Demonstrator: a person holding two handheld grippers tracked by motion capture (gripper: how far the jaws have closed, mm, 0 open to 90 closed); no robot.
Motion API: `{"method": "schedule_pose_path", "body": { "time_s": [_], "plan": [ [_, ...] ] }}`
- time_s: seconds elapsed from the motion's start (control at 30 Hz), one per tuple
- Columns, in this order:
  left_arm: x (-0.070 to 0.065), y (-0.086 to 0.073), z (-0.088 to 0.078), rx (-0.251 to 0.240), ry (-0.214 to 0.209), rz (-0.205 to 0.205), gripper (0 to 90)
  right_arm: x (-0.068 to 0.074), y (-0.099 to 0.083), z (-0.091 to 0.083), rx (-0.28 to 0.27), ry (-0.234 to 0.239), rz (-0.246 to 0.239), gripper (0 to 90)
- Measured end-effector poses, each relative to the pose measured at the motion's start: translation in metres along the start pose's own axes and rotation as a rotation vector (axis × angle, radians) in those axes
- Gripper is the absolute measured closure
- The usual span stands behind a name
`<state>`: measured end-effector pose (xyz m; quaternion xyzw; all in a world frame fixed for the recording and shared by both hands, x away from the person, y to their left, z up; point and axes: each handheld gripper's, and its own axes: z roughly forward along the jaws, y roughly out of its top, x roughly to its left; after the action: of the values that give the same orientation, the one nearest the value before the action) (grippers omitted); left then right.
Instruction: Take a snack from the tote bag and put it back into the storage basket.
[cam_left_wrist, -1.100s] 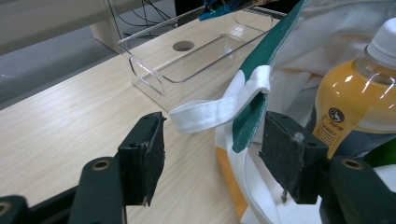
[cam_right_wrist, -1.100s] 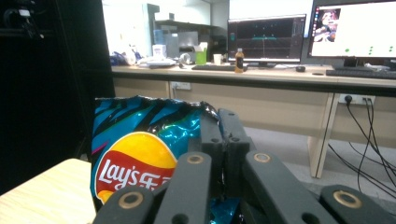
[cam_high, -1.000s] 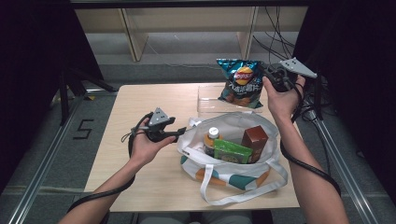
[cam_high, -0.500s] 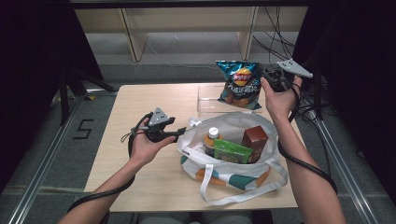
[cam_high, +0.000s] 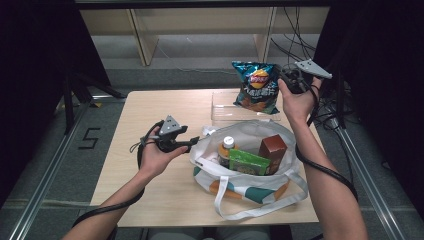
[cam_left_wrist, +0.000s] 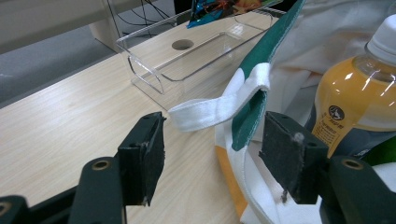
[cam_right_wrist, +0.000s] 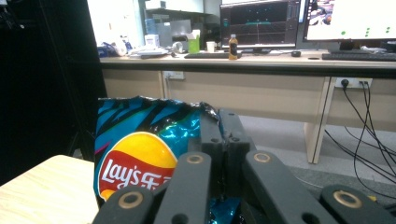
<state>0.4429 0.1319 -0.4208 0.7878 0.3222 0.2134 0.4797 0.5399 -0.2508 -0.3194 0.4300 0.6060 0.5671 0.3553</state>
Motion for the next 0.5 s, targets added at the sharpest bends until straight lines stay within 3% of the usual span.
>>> {"method": "schedule_pose_path", "body": {
  "time_s": [0.07, 0.5],
  "plan": [
    [-0.001, 0.0, 0.0, 0.0, -0.001, -0.002, 38.6, 0.001, 0.0, 0.002, 0.002, -0.005, 0.017, 90.0],
    [0.0, -0.001, 0.0, 0.0, -0.003, -0.002, 38.6, -0.005, 0.007, 0.017, 0.03, -0.019, 0.013, 90.0]
  ]
}}
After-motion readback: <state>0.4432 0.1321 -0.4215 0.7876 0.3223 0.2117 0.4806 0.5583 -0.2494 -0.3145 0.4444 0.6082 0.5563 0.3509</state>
